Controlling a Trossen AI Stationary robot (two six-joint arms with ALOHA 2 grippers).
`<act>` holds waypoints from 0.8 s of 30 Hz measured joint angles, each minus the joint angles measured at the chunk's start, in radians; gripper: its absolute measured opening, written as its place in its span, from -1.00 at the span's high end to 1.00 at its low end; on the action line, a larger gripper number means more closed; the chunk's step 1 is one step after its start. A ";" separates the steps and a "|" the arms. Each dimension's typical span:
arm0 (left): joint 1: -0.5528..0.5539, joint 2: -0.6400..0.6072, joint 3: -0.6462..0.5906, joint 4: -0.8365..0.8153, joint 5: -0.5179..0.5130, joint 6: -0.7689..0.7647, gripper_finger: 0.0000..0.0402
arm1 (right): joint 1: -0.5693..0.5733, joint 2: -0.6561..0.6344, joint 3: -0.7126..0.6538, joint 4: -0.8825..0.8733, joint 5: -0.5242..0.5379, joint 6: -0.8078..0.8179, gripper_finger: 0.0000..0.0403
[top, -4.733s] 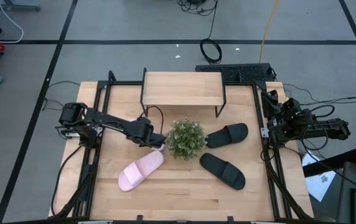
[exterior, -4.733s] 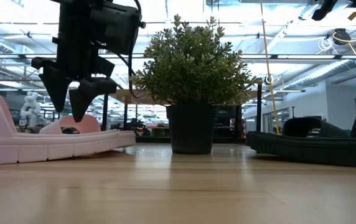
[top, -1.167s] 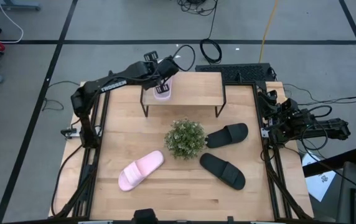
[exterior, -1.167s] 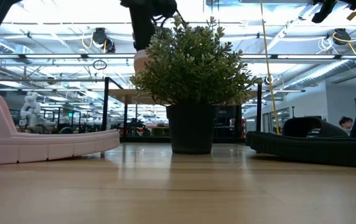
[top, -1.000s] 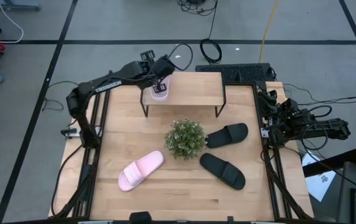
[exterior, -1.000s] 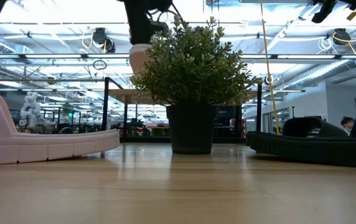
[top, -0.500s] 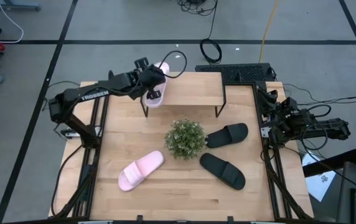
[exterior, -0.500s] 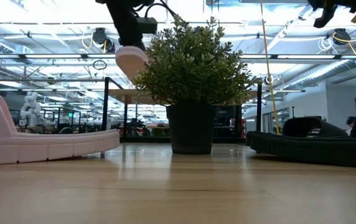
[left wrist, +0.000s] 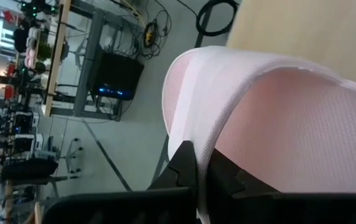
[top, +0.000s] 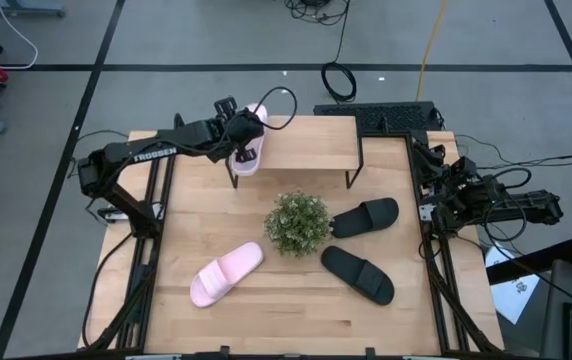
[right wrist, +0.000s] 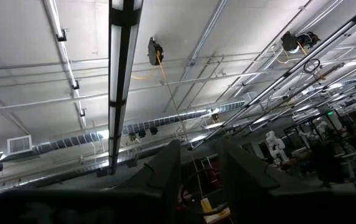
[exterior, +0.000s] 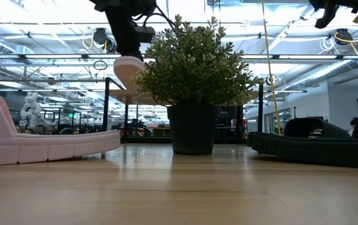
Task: Pick and place slides into the shelf
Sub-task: Put the top pink slipper on the shelf
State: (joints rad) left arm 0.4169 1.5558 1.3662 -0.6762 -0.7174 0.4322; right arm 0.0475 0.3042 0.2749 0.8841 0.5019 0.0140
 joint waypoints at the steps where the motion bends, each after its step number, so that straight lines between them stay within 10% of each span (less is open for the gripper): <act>1: 0.002 0.000 -0.001 0.000 0.003 -0.001 1.00 | 0.000 0.000 0.000 0.000 0.000 0.000 0.50; 24: 0.035 0.027 -0.020 0.006 0.006 -0.015 1.00 | 0.000 0.000 0.000 -0.006 0.000 0.000 0.50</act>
State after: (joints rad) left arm 0.4515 1.5833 1.3459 -0.6704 -0.7109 0.4172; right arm 0.0475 0.3044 0.2749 0.8780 0.5017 0.0143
